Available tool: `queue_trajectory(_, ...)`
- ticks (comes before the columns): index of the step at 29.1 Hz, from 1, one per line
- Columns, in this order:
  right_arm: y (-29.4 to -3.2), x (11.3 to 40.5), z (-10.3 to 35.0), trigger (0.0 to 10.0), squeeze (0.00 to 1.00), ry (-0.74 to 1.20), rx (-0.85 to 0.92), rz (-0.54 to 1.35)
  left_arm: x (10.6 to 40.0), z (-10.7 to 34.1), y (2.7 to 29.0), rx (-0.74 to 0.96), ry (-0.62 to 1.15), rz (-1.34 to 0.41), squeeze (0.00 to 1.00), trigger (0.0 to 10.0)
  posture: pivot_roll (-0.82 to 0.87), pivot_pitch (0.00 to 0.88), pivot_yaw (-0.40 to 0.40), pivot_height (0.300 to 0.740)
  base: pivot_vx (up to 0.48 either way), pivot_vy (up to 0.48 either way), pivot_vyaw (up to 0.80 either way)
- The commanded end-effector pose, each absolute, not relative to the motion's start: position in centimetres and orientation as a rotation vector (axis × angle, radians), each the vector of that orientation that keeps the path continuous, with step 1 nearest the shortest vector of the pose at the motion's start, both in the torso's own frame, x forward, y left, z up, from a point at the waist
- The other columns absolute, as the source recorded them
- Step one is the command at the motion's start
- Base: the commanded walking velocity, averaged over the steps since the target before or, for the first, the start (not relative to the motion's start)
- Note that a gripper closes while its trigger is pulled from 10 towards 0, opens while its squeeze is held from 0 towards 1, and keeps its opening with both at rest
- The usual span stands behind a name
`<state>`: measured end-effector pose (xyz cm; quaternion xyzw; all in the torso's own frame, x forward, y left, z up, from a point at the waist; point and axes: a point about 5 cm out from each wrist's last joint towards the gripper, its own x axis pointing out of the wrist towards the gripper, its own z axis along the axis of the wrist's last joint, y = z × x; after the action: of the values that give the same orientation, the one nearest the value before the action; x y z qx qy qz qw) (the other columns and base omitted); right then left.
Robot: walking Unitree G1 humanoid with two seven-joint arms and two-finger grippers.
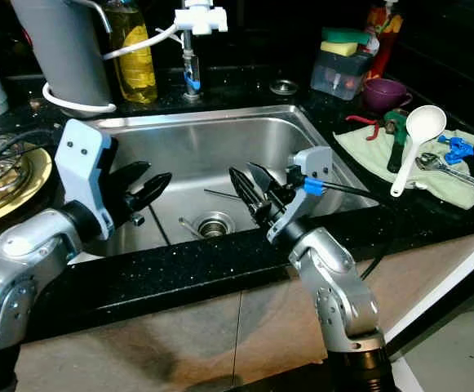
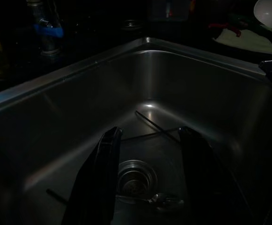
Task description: Kitchen organization
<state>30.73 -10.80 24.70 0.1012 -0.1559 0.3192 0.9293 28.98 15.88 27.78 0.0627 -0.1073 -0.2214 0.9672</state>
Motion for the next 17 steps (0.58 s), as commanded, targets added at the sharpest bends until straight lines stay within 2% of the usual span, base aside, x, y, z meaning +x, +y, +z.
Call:
queue_trajectory(1,-10.71,30.45,24.43,10.0,0.0,-0.306,0.203,0.656,28.9,27.5,15.65,0.125,-0.215,-0.455,0.0,10.0,-0.05,0.174,-0.04,0.74,-0.251,0.0,0.0)
queue_trajectory(17,-10.68,30.41,24.46,10.0,0.0,-0.302,0.199,0.659,28.76,27.61,15.64,0.119,-0.221,-0.451,0.0,10.0,-0.05,0.175,-0.046,0.74,-0.324,0.0,0.0)
